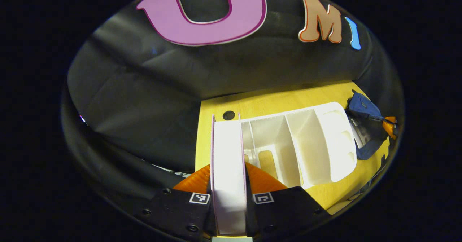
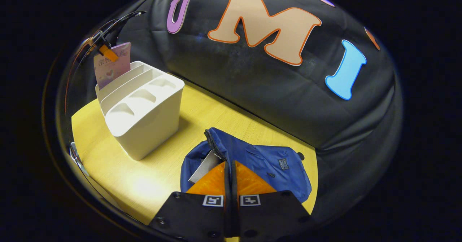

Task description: Open the schoolbag, grab two books from the bookshelf and put them into the schoolbag.

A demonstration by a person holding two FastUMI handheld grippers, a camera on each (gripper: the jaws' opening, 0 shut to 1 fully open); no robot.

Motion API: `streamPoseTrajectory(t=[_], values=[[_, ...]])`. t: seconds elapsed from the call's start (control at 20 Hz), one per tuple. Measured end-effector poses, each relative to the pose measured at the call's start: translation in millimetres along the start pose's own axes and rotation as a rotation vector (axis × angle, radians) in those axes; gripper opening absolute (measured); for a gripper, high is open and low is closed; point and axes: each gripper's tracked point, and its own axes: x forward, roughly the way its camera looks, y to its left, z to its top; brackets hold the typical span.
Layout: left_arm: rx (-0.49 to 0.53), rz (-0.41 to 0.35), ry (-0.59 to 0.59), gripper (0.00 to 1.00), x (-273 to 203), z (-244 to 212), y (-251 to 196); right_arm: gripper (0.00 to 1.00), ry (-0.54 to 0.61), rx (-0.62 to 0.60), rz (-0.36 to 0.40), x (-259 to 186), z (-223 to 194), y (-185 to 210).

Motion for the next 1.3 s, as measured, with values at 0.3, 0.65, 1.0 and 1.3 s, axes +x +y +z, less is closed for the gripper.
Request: streamPoseTrajectory(t=[0.3, 0.65, 1.0, 1.3], values=[[-0.004, 0.051, -0.158, 0.28, -41.9, 48.3, 0.5, 0.03, -0.011, 0.003, 0.003, -0.1, 0.7, -2.3], [-0.030, 0.081, -0.305, 0.28, -83.6, 91.1, -7.3, 0.01, -0.022, 0.017, 0.007, -1.5, -0.3, -8.3], [-0.123, -0.021, -0.462, 0.29, -122.0, 133.7, -47.3, 0.03, -0.030, 0.035, 0.003, -2.1, 0.4, -18.1], [-0.256, -0.233, -0.501, 0.28, -130.3, 144.3, -114.3, 0.03, -0.049, 0.073, -0.017, -2.8, 5.0, -30.8]])
